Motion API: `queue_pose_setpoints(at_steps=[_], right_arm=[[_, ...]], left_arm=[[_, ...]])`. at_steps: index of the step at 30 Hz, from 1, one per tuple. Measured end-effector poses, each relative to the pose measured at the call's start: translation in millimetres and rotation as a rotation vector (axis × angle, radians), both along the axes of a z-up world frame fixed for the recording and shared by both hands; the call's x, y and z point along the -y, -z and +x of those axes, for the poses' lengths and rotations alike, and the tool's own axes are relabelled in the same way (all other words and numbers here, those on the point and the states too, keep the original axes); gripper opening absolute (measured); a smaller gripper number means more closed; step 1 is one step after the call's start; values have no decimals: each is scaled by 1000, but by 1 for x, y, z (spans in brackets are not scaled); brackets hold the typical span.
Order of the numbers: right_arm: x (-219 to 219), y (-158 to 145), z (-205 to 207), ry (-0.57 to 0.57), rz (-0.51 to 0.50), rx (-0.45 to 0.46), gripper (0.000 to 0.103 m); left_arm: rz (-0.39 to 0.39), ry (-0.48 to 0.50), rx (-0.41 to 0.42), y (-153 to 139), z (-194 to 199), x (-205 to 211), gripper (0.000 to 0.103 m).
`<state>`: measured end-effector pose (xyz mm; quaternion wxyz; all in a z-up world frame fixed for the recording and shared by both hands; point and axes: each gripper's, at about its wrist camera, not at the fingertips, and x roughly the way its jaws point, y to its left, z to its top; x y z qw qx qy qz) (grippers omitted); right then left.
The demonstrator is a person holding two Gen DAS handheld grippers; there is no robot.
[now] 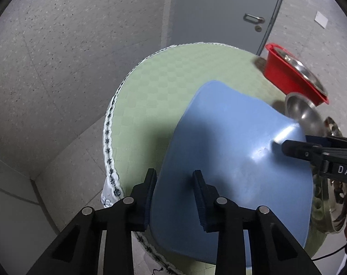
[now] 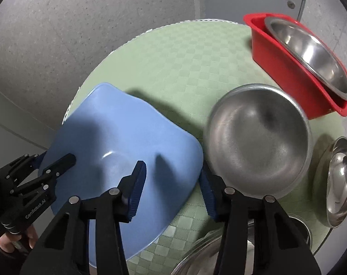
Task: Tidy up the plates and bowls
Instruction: 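Grasp the blue plate edge with both grippers and lift it, then lower the blue plate onto the bowl in the red basin and open both grippers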
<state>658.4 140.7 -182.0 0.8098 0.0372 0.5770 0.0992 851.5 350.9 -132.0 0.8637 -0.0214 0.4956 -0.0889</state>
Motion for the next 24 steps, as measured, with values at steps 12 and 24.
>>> queue_pose_setpoints(at_steps=[12,24], right_arm=[[32,-36,3,86,63,79,36],[152,-101,43,275,27,228,36]], left_arm=[[-63,42,66,-50,2,-1,22],[-82,234,175,-114,80,119,22]])
